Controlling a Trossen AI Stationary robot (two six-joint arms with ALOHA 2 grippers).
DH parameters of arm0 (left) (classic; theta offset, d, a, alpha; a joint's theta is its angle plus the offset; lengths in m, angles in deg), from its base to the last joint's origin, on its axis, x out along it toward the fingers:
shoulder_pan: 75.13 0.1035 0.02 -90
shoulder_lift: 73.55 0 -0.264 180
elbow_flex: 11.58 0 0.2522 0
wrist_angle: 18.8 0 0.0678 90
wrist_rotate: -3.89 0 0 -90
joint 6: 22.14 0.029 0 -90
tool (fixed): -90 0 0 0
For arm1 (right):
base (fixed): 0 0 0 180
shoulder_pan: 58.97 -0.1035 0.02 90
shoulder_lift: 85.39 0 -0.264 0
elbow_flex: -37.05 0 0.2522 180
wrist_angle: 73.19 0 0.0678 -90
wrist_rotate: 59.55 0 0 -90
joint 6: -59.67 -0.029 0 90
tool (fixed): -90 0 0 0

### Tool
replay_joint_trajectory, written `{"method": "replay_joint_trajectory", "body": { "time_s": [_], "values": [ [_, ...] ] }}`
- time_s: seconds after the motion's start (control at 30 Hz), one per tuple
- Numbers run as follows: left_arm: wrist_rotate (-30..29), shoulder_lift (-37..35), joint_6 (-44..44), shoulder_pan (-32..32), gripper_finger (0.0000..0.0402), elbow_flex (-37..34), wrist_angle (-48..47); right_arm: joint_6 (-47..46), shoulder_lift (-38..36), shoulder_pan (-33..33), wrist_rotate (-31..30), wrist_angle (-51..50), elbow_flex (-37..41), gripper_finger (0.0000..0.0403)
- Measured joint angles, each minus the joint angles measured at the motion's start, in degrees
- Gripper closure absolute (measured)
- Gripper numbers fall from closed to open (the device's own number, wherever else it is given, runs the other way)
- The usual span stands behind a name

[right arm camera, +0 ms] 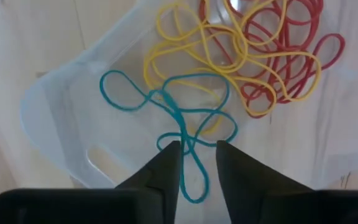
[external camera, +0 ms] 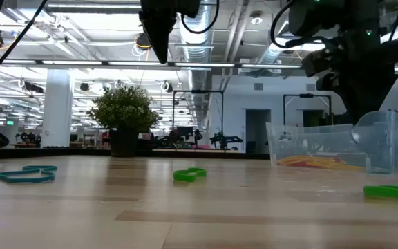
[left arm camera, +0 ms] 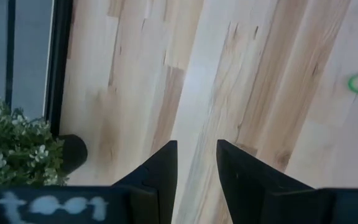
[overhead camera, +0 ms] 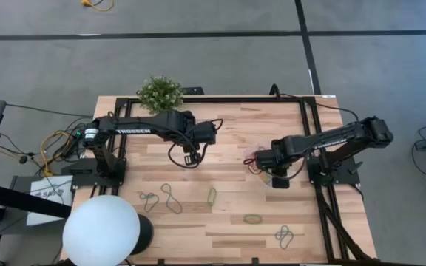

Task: Pick and place items into bin
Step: Put the blue rubber band into the transparent bin

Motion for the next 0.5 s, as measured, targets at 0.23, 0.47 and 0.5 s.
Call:
{"method": "replay_joint_trajectory", "body": {
  "time_s": [0.23,0.47,0.5],
  "values": [
    [0.0,0.0,-1.3,-1.0,0.0299,0.0,-5.2,1.2,-1.9,-0.2,0.2,-0.8,0.0,0.0258],
    [-0.2,0.0,-2.4,-5.4,0.0299,0.0,-7.1,6.1,-5.5,-0.2,0.2,-0.1,-2.7,0.0235],
    [-0.2,0.0,-1.8,-6.2,0.0299,-0.3,-6.1,7.2,-6.0,-0.3,0.2,0.1,-3.2,0.0234]
  ]
}}
